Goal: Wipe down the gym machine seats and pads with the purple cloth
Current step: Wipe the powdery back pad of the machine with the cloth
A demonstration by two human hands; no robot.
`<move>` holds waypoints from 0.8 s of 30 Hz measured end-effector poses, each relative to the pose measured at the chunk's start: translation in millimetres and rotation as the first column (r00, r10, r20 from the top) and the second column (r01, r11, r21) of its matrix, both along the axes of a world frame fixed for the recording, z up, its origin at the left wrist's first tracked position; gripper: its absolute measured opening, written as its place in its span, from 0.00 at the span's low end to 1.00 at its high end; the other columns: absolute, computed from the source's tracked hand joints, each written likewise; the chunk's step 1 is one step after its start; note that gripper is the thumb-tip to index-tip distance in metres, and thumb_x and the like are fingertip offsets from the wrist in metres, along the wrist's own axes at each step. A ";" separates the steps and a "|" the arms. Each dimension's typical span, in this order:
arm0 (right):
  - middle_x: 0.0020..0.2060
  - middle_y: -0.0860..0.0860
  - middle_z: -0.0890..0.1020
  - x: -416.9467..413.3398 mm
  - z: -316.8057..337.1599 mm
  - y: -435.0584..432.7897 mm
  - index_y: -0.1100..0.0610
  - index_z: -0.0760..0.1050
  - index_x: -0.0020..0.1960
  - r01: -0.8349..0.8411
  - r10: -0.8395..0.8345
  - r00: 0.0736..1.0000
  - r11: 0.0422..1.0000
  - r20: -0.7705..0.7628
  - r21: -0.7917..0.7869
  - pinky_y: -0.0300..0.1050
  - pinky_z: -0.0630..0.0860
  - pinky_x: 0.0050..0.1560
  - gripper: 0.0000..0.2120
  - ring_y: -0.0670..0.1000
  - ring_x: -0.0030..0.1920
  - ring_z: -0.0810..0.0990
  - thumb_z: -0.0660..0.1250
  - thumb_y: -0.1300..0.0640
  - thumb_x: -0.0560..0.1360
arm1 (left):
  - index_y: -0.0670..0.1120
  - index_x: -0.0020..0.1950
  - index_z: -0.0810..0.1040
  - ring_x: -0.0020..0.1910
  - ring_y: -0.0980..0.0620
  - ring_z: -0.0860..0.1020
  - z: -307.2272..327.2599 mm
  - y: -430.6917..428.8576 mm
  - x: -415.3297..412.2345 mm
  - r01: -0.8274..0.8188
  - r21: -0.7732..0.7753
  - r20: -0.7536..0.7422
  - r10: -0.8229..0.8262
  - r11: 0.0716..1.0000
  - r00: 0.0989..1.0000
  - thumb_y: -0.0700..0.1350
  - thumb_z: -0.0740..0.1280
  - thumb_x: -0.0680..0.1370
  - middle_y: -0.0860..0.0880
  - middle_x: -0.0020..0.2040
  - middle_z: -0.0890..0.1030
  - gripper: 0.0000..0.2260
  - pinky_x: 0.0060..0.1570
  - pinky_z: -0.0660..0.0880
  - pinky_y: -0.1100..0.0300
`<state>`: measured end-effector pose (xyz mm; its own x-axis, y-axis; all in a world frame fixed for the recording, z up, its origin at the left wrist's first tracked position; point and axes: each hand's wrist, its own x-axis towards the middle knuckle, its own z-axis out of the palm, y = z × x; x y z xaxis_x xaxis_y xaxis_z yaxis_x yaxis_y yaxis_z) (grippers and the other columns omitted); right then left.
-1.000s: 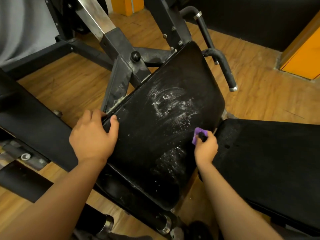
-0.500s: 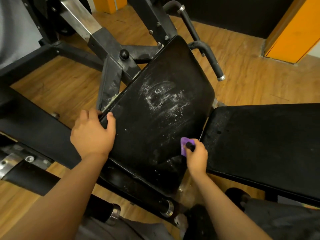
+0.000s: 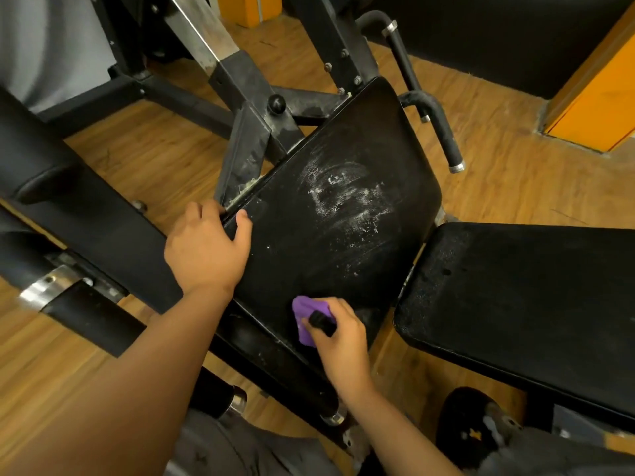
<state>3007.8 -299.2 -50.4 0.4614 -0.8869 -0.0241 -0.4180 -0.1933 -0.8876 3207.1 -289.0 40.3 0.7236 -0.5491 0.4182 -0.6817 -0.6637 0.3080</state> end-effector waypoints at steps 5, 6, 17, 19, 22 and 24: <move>0.44 0.46 0.81 -46.2 -39.8 -16.3 0.53 0.76 0.52 0.318 -0.296 0.944 0.936 -0.147 0.153 0.38 0.79 0.42 0.08 0.42 0.45 0.81 0.70 0.55 0.74 | 0.41 0.54 0.77 0.45 0.39 0.76 -0.3 -0.5 0.4 -0.007 0.019 0.004 0.007 1.000 1.000 0.56 0.59 0.80 0.41 0.48 0.76 0.18 0.37 0.63 0.53; 0.44 0.47 0.81 -48.1 -44.6 -16.8 0.54 0.76 0.52 0.382 -0.357 0.920 0.909 -0.161 0.165 0.38 0.78 0.42 0.08 0.44 0.45 0.82 0.70 0.55 0.74 | 0.41 0.54 0.77 0.45 0.39 0.76 -0.6 -0.6 0.5 -0.007 0.020 0.005 0.007 1.000 1.000 0.56 0.59 0.80 0.41 0.48 0.76 0.18 0.37 0.63 0.53; 0.42 0.46 0.81 -32.3 -31.0 22.6 0.48 0.74 0.46 0.485 -0.493 0.868 0.823 -0.053 0.297 0.35 0.75 0.43 0.08 0.44 0.47 0.81 0.69 0.60 0.75 | 0.41 0.54 0.77 0.45 0.39 0.76 -0.5 -0.3 -0.2 -0.004 0.029 0.007 0.004 1.000 1.000 0.56 0.58 0.80 0.41 0.48 0.76 0.19 0.38 0.64 0.52; 0.42 0.47 0.82 -15.9 -18.3 30.3 0.50 0.76 0.48 0.367 -0.389 0.920 0.892 0.035 0.265 0.36 0.77 0.45 0.06 0.41 0.46 0.81 0.70 0.60 0.74 | 0.41 0.54 0.77 0.46 0.39 0.76 -0.5 -0.2 -0.8 -0.006 0.031 0.007 0.005 1.000 1.000 0.56 0.58 0.80 0.41 0.49 0.76 0.19 0.38 0.64 0.52; 0.43 0.45 0.81 5.0 0.7 25.8 0.51 0.77 0.48 0.196 -0.215 0.973 0.962 0.084 0.192 0.33 0.76 0.48 0.05 0.39 0.46 0.80 0.71 0.58 0.73 | 0.41 0.55 0.77 0.47 0.39 0.76 0.1 -0.2 -1.6 -0.004 0.034 0.001 0.004 0.999 1.000 0.56 0.58 0.80 0.40 0.50 0.76 0.20 0.39 0.63 0.52; 0.43 0.45 0.81 -0.6 -1.7 27.2 0.51 0.77 0.47 0.173 -0.194 0.977 0.963 0.085 0.209 0.33 0.77 0.48 0.05 0.39 0.46 0.80 0.71 0.58 0.73 | 0.41 0.55 0.77 0.47 0.39 0.76 0.4 -0.3 -1.4 -0.001 0.034 -0.006 0.002 0.999 1.000 0.56 0.58 0.80 0.40 0.50 0.76 0.19 0.40 0.64 0.52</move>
<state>3007.1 -272.1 -52.2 0.3004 -0.9386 -0.1696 -0.3335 0.0632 -0.9406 3205.7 -289.3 40.7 0.7268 -0.5620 0.3948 -0.6789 -0.6750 0.2889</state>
